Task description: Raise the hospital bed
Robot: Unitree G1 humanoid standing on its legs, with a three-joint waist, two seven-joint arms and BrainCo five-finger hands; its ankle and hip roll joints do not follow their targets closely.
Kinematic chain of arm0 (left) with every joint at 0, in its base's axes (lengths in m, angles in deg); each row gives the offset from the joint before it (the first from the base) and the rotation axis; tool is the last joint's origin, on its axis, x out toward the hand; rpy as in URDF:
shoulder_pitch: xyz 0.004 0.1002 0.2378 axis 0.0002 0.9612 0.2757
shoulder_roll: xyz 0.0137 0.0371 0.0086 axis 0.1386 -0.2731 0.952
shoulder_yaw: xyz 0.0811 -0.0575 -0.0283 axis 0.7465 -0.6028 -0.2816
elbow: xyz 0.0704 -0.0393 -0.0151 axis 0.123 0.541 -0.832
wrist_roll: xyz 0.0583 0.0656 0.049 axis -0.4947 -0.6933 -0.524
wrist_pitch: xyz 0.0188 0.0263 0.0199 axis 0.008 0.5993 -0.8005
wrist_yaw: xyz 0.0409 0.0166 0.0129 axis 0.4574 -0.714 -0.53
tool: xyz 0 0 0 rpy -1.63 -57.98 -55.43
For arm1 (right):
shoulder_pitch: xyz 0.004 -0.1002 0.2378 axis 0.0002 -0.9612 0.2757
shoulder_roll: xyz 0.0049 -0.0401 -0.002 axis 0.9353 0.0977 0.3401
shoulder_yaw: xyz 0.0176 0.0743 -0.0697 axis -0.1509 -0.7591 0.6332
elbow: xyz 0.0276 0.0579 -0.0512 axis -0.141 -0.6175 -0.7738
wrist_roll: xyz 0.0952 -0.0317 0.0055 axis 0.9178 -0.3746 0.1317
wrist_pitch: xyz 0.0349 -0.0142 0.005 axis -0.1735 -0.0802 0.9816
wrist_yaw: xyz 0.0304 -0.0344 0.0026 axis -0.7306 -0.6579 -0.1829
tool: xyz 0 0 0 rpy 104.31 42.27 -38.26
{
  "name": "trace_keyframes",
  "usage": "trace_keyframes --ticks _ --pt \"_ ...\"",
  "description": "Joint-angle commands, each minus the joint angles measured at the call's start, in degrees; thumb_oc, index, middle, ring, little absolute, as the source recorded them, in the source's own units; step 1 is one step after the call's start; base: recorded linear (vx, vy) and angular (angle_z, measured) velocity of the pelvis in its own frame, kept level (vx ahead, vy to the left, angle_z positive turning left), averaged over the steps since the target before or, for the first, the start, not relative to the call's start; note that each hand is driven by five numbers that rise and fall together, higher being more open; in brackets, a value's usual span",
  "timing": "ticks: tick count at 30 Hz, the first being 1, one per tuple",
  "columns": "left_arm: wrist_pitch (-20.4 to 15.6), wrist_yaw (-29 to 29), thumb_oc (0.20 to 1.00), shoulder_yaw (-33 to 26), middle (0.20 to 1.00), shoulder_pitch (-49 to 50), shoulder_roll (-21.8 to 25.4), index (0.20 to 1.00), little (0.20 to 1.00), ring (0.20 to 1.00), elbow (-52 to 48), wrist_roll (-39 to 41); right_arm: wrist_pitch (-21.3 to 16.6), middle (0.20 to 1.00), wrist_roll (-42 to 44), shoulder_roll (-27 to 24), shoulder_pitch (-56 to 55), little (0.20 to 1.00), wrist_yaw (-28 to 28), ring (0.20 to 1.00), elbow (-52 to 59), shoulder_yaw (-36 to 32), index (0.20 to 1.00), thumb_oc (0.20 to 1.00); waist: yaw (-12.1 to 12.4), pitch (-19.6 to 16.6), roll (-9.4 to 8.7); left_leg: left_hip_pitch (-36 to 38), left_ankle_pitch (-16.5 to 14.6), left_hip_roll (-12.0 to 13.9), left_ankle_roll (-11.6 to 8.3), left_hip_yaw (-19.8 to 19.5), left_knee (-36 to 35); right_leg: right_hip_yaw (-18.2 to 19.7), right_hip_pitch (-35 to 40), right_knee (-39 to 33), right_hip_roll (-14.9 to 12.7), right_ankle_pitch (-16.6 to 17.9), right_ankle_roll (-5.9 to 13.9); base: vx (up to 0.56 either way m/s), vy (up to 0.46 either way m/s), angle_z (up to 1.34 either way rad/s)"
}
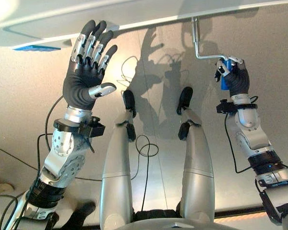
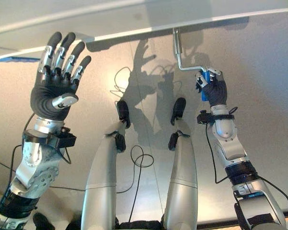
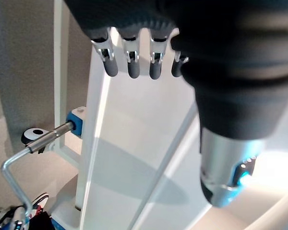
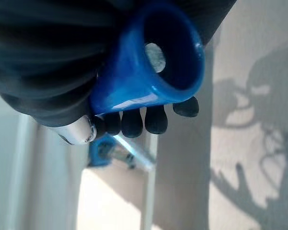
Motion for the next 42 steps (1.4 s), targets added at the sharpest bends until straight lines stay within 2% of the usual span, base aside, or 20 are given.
trace_keyframes --ticks 1,3,11,12,14,20,23,27,30,35,42 --pt "-2.5 1.1 1.000 0.3 1.000 -0.4 -1.8 1.000 1.000 1.000 -4.8 -0.9 -1.0 0.200 -0.9 -9.9 8.9 0.200 -10.0 0.200 -7.5 -11.1 0.200 0.200 0.7 -1.3 2.82 2.9 3.3 1.7 -4.41 -3.2 -6.3 -0.9 1.1 4.3 0.2 -0.8 2.60 0.00 0.000 0.00" --pt "-2.3 1.4 1.000 1.2 1.000 -0.5 -1.4 1.000 1.000 1.000 -4.8 -1.1 0.6 0.200 -2.9 -11.1 10.4 0.200 -10.8 0.200 -12.3 -9.3 0.200 0.200 0.9 -1.3 3.03 2.8 3.3 1.6 -4.42 -3.3 -6.2 -1.0 1.0 4.4 0.2 -0.8 2.54 0.00 0.000 0.00" --pt "-2.2 1.7 1.000 4.7 1.000 -2.5 -0.3 1.000 1.000 1.000 -4.0 -1.3 4.3 0.200 -3.1 -12.8 19.5 0.200 -7.4 0.200 -32.8 0.5 0.200 0.200 2.0 -1.3 3.63 2.0 3.2 1.6 -4.50 -3.5 -5.8 -1.3 0.3 5.2 -0.1 -1.1 2.48 0.00 0.001 0.01" --pt "-2.2 1.7 1.000 5.9 1.000 -3.3 -0.2 1.000 1.000 1.000 -3.7 -1.3 5.7 0.200 -2.5 -12.4 22.5 0.200 -5.3 0.200 -38.8 3.7 0.200 0.200 2.6 -1.3 3.83 1.8 3.2 1.5 -4.47 -3.6 -5.6 -1.4 0.2 5.5 -0.2 -1.1 2.42 0.00 0.000 0.00" --pt "-2.0 1.6 1.000 6.6 1.000 -4.0 0.0 1.000 1.000 1.000 -3.6 -1.5 7.1 0.200 -3.2 -12.0 25.7 0.200 -3.6 0.200 -43.9 7.5 0.200 0.200 3.0 -1.3 4.06 1.4 3.3 1.4 -4.47 -3.7 -5.4 -1.5 -0.1 5.7 -0.2 -1.1 2.40 0.00 0.000 0.00" --pt "-1.9 1.2 1.000 8.4 1.000 -5.7 -0.6 1.000 1.000 1.000 -2.7 -1.8 9.2 0.200 -6.1 -9.0 30.1 0.200 -0.9 0.200 -52.4 13.5 0.200 0.200 3.7 -1.3 4.98 0.7 3.5 1.2 -4.35 -3.8 -4.9 -1.8 -0.5 6.4 -0.4 -1.3 2.30 0.00 0.000 0.00" --pt "-1.6 0.9 1.000 9.8 1.000 -7.4 -1.3 1.000 1.000 1.000 -1.9 -2.0 11.3 0.200 -9.0 -5.1 31.7 0.200 0.7 0.200 -58.4 16.3 0.200 0.200 4.6 -1.3 6.07 0.3 3.6 0.9 -4.15 -3.9 -4.6 -2.0 -0.7 6.8 -0.7 -1.3 2.32 0.00 0.006 0.04" --pt "-1.4 0.5 1.000 10.9 1.000 -8.7 -2.6 1.000 1.000 1.000 -1.0 -2.1 12.6 0.200 -10.9 -2.3 32.3 0.200 1.2 0.200 -60.8 17.4 0.200 0.200 5.3 -1.3 6.85 0.1 3.7 0.7 -4.03 -4.0 -4.4 -2.1 -0.8 7.2 -0.9 -1.3 2.34 0.00 0.002 0.01" --pt "-1.2 0.1 1.000 11.3 1.000 -9.7 -4.4 1.000 1.000 1.000 -0.3 -2.3 13.9 0.200 -13.6 1.6 31.9 0.200 2.2 0.200 -62.9 18.2 0.200 0.200 6.0 -1.3 7.76 0.0 4.0 0.3 -3.91 -4.1 -4.3 -2.2 -0.9 7.4 -1.1 -1.3 2.34 0.00 0.016 0.04" --pt "-0.5 -0.7 1.000 10.9 1.000 -9.8 -6.2 1.000 1.000 1.000 0.4 -2.8 14.7 0.200 -14.2 7.8 30.9 0.200 4.1 0.200 -62.0 18.8 0.200 0.200 6.4 -1.3 8.43 0.0 4.2 0.1 -3.77 -3.9 -4.5 -2.1 -1.1 7.8 -1.1 -1.4 2.26 0.00 0.025 0.03" --pt "0.4 -2.4 1.000 10.0 1.000 -9.5 -7.4 1.000 1.000 1.000 0.5 -3.2 14.6 0.200 -14.8 17.4 29.7 0.200 5.1 0.200 -57.6 21.1 0.200 0.200 6.1 -1.3 8.45 -0.1 4.3 0.3 -3.83 -3.5 -5.0 -2.1 -1.2 7.0 -1.3 -1.0 2.25 0.00 0.003 0.00"
